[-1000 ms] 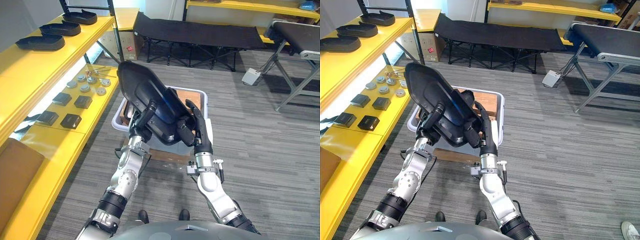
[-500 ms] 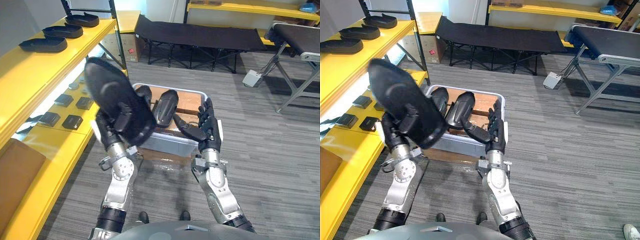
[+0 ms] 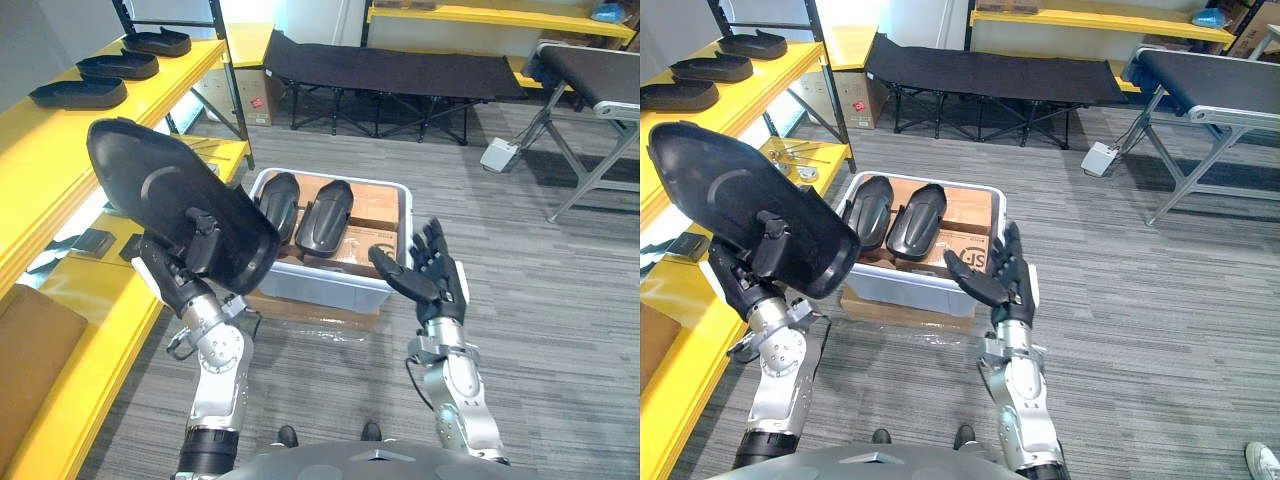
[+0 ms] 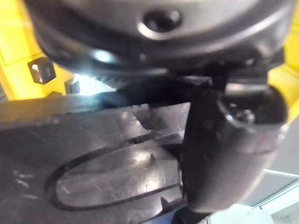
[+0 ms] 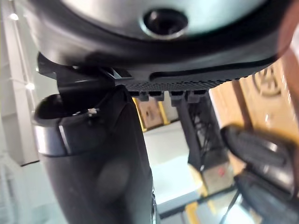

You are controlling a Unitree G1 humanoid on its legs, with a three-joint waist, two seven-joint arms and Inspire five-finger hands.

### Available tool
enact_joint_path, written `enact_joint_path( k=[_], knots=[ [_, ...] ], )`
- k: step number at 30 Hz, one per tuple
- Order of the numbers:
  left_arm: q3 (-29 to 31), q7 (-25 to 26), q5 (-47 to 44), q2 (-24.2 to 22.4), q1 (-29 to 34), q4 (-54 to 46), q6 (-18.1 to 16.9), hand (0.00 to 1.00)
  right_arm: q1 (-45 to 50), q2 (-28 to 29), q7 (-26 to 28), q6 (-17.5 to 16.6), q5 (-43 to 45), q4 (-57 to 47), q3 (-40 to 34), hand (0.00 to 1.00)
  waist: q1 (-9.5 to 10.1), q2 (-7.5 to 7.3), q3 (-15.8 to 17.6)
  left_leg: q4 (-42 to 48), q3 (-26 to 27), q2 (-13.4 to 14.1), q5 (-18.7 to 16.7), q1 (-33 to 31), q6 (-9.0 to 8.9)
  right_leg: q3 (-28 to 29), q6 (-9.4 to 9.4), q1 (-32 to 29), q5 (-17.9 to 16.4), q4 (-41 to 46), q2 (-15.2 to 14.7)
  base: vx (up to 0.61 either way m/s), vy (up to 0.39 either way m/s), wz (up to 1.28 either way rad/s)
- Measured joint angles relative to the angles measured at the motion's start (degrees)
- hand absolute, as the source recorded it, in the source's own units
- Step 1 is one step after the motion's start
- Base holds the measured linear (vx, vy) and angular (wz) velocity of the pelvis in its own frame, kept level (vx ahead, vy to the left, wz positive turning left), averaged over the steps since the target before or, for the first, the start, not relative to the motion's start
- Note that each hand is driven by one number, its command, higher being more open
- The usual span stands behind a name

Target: Walk over and take three plastic housings, then place them on the shelf

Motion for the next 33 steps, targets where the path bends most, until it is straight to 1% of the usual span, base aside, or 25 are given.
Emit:
enact_joint_path(
  k=[2, 3, 6, 8, 9, 12, 13, 15, 16, 17, 18, 20, 21, 22, 24, 26, 28, 29, 30, 31, 32, 33],
  knots=[
    [-0.17, -2.58, -1.68, 0.05, 1.60, -0.99, 0.00, 0.00, 1.11, -0.23, -0.95, 1.81, -0.34, 0.27, -1.37, 1.00, -0.01, 0.00, -0.01, -0.06, 0.10, 0.00, 0.00, -0.01, 0.00, 0.10, 0.00, -0.08, 0.00, 0.00, 0.02, 0.02, 0.009, -0.05],
    [-0.20, -5.77, -4.16, 0.12, 3.93, -2.99, 0.01, 0.00, 2.55, -0.27, -2.36, 2.83, 0.16, 0.31, -2.67, 1.00, -0.09, 0.04, -0.02, -0.09, 0.25, 0.06, -0.06, 0.02, -0.08, 0.26, -0.01, -0.13, 0.00, 0.00, 0.08, 0.02, 0.006, -0.06],
    [0.01, -10.33, -7.85, 0.15, 6.24, -6.34, 0.01, 0.00, 3.29, -0.33, -2.38, 3.79, 0.23, 0.30, -3.57, 1.00, -0.11, 0.04, -0.03, 0.10, 0.34, 0.24, -0.29, 0.11, -0.40, 0.56, -0.04, -0.09, -0.02, 0.00, 0.23, 0.01, 0.000, -0.06],
    [0.54, -11.95, -7.64, 0.26, 7.30, -8.32, -0.04, 0.00, 3.28, -0.38, -1.57, 3.96, 0.22, 0.31, -3.64, 1.00, 0.02, 0.08, -0.05, 0.20, 0.28, 0.36, -0.43, 0.10, -0.60, 0.50, -0.15, -0.04, -0.12, 0.00, 0.35, 0.00, -0.004, 0.02],
    [1.10, -12.33, -7.27, 0.34, 7.60, -9.34, -0.21, 0.00, 3.16, -0.47, -0.29, 3.97, 0.22, 0.31, -3.51, 1.00, 0.27, 0.15, -0.09, 0.29, 0.07, 0.44, -0.50, 0.08, -0.71, 0.27, -0.10, 0.06, -0.35, -0.01, 0.43, 0.00, -0.011, 0.06],
    [2.29, -12.41, -7.11, 0.36, 7.72, -10.81, -0.30, 0.00, 1.76, -0.95, 1.72, 3.97, 0.20, 0.78, -2.24, 1.00, 0.39, 0.27, -0.16, 0.34, -0.88, 0.48, -0.65, -0.11, -0.93, -0.68, -0.34, 0.30, -0.63, -0.01, 0.47, 0.00, -0.008, 0.16],
    [2.79, -12.59, -6.87, 0.38, 7.81, -12.07, -0.30, 0.00, 0.21, -1.81, 2.52, 3.97, 0.08, 1.74, -1.19, 1.00, 0.70, 0.29, -0.18, 0.50, -1.78, 0.47, -0.62, -0.49, -0.97, -1.56, -0.58, 0.43, -0.80, -0.01, 0.46, 0.01, -0.010, 0.36],
    [3.04, -13.01, -5.20, 0.37, 8.06, -14.35, -0.30, 0.00, -2.23, -2.47, 2.86, 4.15, -1.23, 3.49, 0.33, 1.00, 2.00, 0.31, -0.19, 1.06, -3.59, 0.40, -0.48, -1.66, -0.99, -3.38, -0.68, 0.39, -0.89, -0.01, 0.40, 0.02, -0.013, 0.51],
    [3.54, -13.42, -3.50, 0.37, 8.81, -16.10, -0.30, 0.00, -3.97, -2.42, 2.19, 4.34, -3.53, 4.98, 1.27, 1.00, 2.78, 0.34, -0.20, 1.34, -5.34, 0.32, -0.20, -2.39, -0.98, -5.11, -0.71, 0.55, -1.11, -0.01, 0.35, 0.04, -0.020, 0.71],
    [4.40, -13.76, -2.45, 0.19, 10.02, -17.75, -0.30, 0.00, -5.55, -2.44, 1.55, 4.94, -4.63, 6.15, 2.07, 1.00, 3.71, 0.46, -0.27, 1.36, -6.99, 0.20, 0.15, -2.85, -0.91, -6.81, -0.75, 0.94, -1.32, 0.00, 0.34, 0.05, -0.022, 0.75],
    [4.80, -14.00, -2.24, 0.15, 10.52, -18.33, -0.30, 0.00, -6.26, -2.44, 1.35, 5.16, -4.89, 6.69, 2.44, 1.00, 4.22, 0.53, -0.32, 1.32, -7.83, 0.11, 0.35, -3.04, -0.85, -7.69, -0.75, 1.16, -1.42, 0.00, 0.32, 0.04, -0.017, 0.67],
    [7.01, -14.85, -2.30, -0.09, 12.41, -19.40, -0.30, 0.00, -8.39, -2.69, 0.19, 6.00, -6.84, 7.57, 3.38, 1.00, 6.37, 0.86, -0.50, 1.28, -10.50, -0.23, 1.03, -3.51, -0.68, -10.33, -0.62, 1.95, -1.75, 0.03, 0.23, 0.07, -0.010, 0.67],
    [9.04, -16.31, -3.87, -0.40, 13.33, -19.54, -0.30, 0.00, -9.69, -3.09, -0.47, 6.58, -6.83, 7.60, 4.23, 1.00, 7.47, 0.90, -0.52, 1.28, -11.69, -0.36, 1.18, -3.63, -0.69, -11.74, -0.61, 2.40, -1.80, 0.22, 0.22, 0.07, -0.005, 0.57],
    [9.95, -17.29, -5.50, -0.54, 13.89, -19.67, -0.31, 0.00, -10.40, -3.32, -0.73, 6.64, -6.83, 7.61, 4.63, 1.00, 8.08, 0.89, -0.52, 1.28, -12.18, -0.42, 1.23, -3.64, -0.68, -12.28, -0.57, 2.64, -1.83, 0.29, 0.21, 0.04, 0.006, 0.49],
    [13.28, -22.42, -16.16, -1.53, 15.91, -19.81, -0.42, 0.00, -13.39, -3.55, -1.17, 6.66, -6.83, 7.62, 4.97, 1.00, 9.61, 0.83, -0.52, 1.29, -13.53, -0.79, 1.42, -3.64, -0.50, -13.74, -0.40, 3.40, -1.99, 0.30, -0.02, 0.02, 0.024, 0.37],
    [15.08, -23.90, -19.01, -2.28, 17.03, -19.85, -0.61, 0.00, -15.10, -3.49, -1.81, 6.94, -8.05, 7.62, 4.93, 1.00, 9.88, 0.74, -0.53, 1.27, -14.33, -1.28, 1.40, -3.61, -0.51, -14.47, 0.00, 3.98, -2.45, 0.30, -0.41, 0.00, 0.041, 0.28],
    [15.54, -25.50, -19.18, -2.30, 17.78, -20.60, -0.64, 0.00, -15.55, -3.37, -1.70, 7.46, -8.86, 7.59, 4.95, 1.00, 10.25, 0.59, -0.61, 1.09, -14.93, -1.51, 1.22, -3.68, -0.76, -15.06, 0.07, 4.24, -2.59, 0.32, -0.56, -0.03, 0.039, 0.21],
    [15.03, -27.12, -19.80, -2.30, 18.56, -22.00, -0.64, 0.00, -15.12, -3.03, -1.28, 8.29, -8.84, 7.57, 4.88, 1.00, 10.09, 0.48, -0.67, 0.44, -14.68, -1.55, 0.91, -3.83, -0.33, -15.86, 0.04, 4.49, -2.74, 0.33, -0.69, -0.06, 0.029, 0.42],
    [14.55, -29.23, -21.02, -2.21, 18.65, -23.22, -0.61, 0.00, -13.89, -2.47, -0.81, 9.15, -8.82, 7.32, 4.60, 1.00, 9.18, 0.50, -0.64, 0.28, -11.65, -0.99, 0.63, -4.08, -0.02, -17.60, 0.33, 5.12, -2.95, 0.34, -0.96, -0.06, 0.027, 0.61],
    [13.95, -30.28, -21.26, -2.19, 18.50, -23.74, -0.61, 0.00, -13.02, -2.27, -0.69, 9.45, -8.81, 7.26, 4.37, 1.00, 8.59, 0.39, -0.58, 0.40, -9.47, -0.64, 0.44, -4.15, 0.11, -19.10, 0.57, 5.61, -3.13, 0.36, -1.22, -0.03, 0.032, 0.96],
    [12.55, -32.20, -21.07, -2.14, 18.08, -24.49, -0.60, 0.00, -10.72, -1.99, -0.49, 10.04, -8.80, 6.79, 3.39, 1.00, 7.38, 0.66, -0.34, 0.82, -5.11, 0.26, 0.49, -4.34, 0.31, -21.31, 1.18, 6.44, -3.69, 0.99, -1.82, 0.01, 0.062, 1.09],
    [11.05, -34.01, -20.69, -1.97, 17.57, -24.79, -0.58, 0.00, -8.20, -1.99, -0.30, 10.42, -8.80, 6.41, 2.33, 1.00, 6.53, 1.31, -0.03, 1.92, -1.47, 1.14, 0.84, -4.97, 0.60, -23.43, 1.83, 6.84, -4.82, 2.70, -2.66, 0.03, 0.080, 1.05]
  ],
)
